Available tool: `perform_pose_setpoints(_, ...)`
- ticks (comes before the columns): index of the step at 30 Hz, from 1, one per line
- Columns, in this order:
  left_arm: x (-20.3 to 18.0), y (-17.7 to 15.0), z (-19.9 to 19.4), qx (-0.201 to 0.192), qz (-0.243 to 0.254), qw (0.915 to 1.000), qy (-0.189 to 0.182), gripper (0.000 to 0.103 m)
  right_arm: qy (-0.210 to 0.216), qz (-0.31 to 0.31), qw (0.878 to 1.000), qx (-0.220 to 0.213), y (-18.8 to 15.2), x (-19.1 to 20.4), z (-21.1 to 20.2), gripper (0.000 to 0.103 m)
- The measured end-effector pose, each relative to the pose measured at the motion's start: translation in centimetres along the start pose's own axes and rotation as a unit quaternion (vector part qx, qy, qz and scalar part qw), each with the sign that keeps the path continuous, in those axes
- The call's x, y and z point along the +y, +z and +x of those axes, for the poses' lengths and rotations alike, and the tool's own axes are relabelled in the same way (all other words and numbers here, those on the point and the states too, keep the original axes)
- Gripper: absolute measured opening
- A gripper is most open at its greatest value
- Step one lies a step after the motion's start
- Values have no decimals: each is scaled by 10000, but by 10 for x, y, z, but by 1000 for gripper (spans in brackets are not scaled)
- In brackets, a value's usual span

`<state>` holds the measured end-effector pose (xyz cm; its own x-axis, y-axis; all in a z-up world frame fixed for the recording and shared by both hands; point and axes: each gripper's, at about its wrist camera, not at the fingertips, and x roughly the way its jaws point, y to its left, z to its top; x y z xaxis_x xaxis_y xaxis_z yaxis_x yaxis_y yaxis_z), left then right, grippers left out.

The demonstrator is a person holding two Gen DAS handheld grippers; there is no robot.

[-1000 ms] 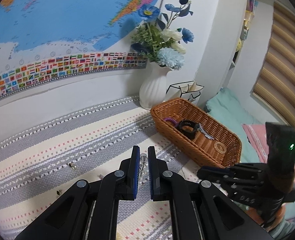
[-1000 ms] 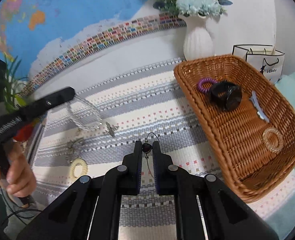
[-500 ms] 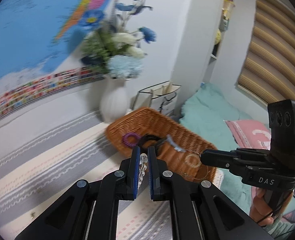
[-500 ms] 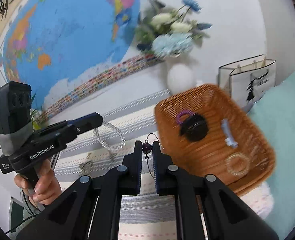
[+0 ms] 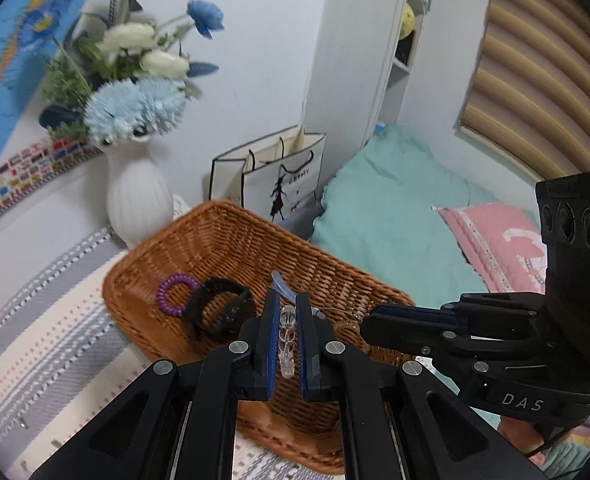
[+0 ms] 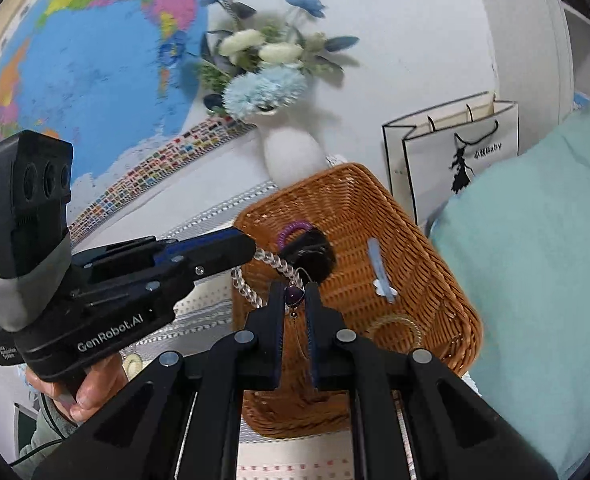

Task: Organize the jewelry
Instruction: 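Carry the bracelet and earring over the wicker basket with both tools, then open both tools to drop the bracelet and earring into the basket, then move both open tools back over the jewelry on the mat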

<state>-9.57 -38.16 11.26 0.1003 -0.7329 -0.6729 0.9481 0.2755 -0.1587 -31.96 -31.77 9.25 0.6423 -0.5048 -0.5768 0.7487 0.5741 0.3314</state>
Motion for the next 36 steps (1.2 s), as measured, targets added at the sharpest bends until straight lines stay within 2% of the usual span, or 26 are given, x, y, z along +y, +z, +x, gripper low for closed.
perform_pose_setpoints(9,4,-5,10,151,-18,9999,48,8,22,129,9999,106,2,-12,16,13)
perform_pose_setpoints(11,7,-6,12,261,-66,9996,-13,18,51,315,9994,159,3,-18,18,15)
perform_pose_setpoints(13,12,-8,12,349,-193,9992,-3,47,-42,481,9987,159,2,-25,20,16)
perform_pose_setpoints(14,15,-9,9,286,-229,9993,32,50,-72,512,9985,161,2,-27,20,17)
perform_pose_setpoints(19,25,-18,-1,213,-271,9992,183,50,-212,551,9980,203,-3,-29,18,21)
perform_pose_setpoints(22,31,-24,-10,191,-331,9990,239,50,-130,534,9982,245,-5,-23,17,27)
perform_pose_setpoints(30,47,-43,-46,42,-469,9981,405,50,-71,132,9990,417,-14,13,17,29)
perform_pose_setpoints(36,72,-59,-80,-168,-865,9956,328,50,18,-112,9984,562,-23,43,21,35)
